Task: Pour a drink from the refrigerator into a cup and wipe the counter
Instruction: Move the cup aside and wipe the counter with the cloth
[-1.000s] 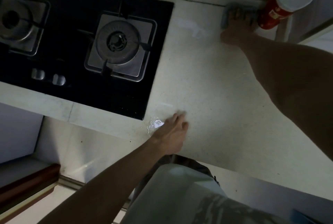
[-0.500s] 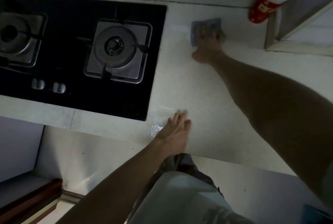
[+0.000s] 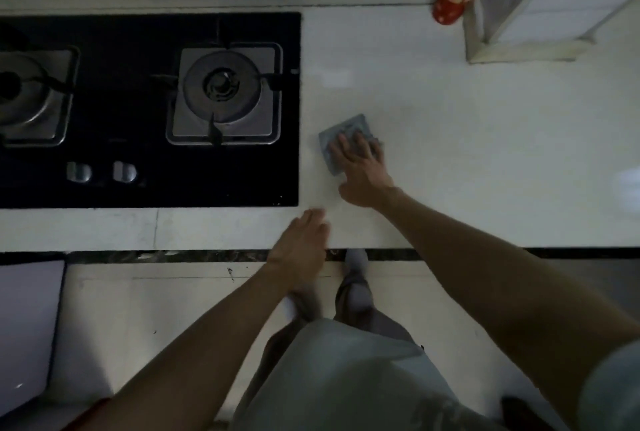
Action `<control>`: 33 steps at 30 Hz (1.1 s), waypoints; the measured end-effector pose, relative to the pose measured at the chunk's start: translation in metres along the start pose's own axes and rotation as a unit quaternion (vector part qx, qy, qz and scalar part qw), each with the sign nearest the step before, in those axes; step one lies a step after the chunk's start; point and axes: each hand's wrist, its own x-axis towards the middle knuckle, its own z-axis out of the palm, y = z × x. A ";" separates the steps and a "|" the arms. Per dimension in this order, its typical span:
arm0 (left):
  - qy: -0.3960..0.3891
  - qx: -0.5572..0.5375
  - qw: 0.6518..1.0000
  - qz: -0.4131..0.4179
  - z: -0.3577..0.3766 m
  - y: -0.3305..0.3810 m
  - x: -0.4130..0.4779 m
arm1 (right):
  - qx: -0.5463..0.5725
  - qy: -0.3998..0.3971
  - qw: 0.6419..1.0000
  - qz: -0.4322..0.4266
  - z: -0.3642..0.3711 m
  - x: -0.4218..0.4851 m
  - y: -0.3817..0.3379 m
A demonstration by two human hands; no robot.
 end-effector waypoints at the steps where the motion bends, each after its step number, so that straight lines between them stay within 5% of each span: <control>1: 0.006 0.004 1.000 -0.001 -0.001 -0.006 -0.005 | -0.003 0.003 1.000 0.003 0.009 -0.014 -0.003; 10: 0.025 -0.060 0.998 -0.011 -0.003 -0.036 -0.019 | 0.022 0.030 0.976 0.216 0.065 -0.100 -0.064; 18: 0.001 -0.111 0.994 0.026 -0.012 -0.053 -0.023 | 0.028 0.039 0.978 0.205 0.094 -0.097 -0.133; 33: -0.037 0.014 0.998 0.051 -0.017 -0.056 -0.004 | -0.035 -0.013 0.991 0.126 0.025 0.001 -0.087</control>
